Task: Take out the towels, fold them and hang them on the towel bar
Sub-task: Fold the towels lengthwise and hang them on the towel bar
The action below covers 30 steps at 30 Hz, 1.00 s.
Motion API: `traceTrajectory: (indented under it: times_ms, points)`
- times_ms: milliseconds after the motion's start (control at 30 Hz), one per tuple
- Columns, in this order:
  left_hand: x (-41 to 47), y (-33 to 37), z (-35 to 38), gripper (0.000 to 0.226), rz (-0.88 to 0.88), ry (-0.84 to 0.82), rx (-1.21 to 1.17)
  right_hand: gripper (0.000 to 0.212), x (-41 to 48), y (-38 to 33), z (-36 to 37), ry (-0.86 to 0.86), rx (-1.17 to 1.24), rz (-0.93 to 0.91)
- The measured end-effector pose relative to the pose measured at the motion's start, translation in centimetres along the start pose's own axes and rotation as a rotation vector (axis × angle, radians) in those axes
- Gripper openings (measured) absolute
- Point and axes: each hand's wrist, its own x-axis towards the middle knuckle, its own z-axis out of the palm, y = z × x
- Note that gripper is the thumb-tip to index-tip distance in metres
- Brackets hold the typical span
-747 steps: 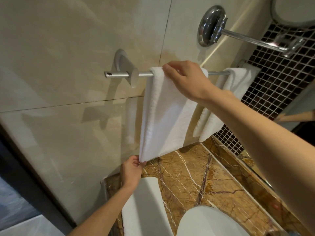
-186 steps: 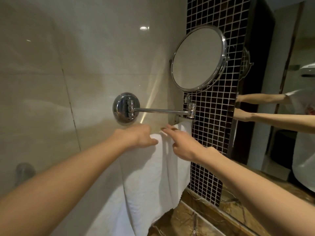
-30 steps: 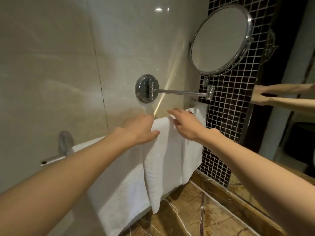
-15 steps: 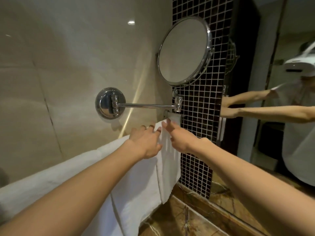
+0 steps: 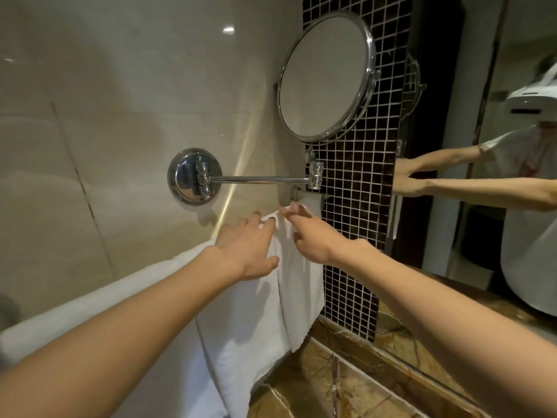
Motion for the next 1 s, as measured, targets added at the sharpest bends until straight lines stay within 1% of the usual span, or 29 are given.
traceTrajectory:
  times_ms: [67,133,233,367,500,633,800,900,1000]
  points:
    - [-1.8,-1.3,-0.3,0.062,-0.044,0.071,-0.019,0.065,-0.2,-2.1,0.3,0.042,0.025,-0.066]
    - [-3.8,-3.3,-0.6,0.049,-0.126,0.121,-0.025,0.060,-0.3,-4.8,0.8,0.064,0.029,-0.152]
    - [-7.0,-6.5,-0.7,0.054,-0.257,0.076,0.001,0.051,-0.3,-8.7,1.6,0.104,-0.034,-0.303]
    - [-10.4,-8.9,-0.7,0.057,-0.300,0.089,-0.047,0.044,0.1,-12.0,2.6,0.085,-0.059,-0.385]
    - [-11.8,-8.9,-0.4,0.051,-0.296,0.090,-0.102,0.040,0.3,-12.5,3.3,0.054,-0.074,-0.372]
    - [-11.8,-8.4,-0.3,0.049,-0.284,0.134,-0.035,0.039,0.2,-12.2,3.4,0.050,-0.041,-0.353]
    - [-11.8,-8.3,-0.4,0.049,-0.291,0.119,-0.013,0.037,0.0,-12.8,3.0,0.039,-0.050,-0.325]
    - [-12.0,-8.3,-0.6,0.049,-0.303,0.123,-0.042,0.034,-0.5,-13.1,2.7,0.063,0.011,-0.292]
    - [-12.8,-8.0,-1.3,0.043,-0.337,0.140,-0.116,0.035,-1.7,-13.6,2.6,0.081,0.079,-0.254]
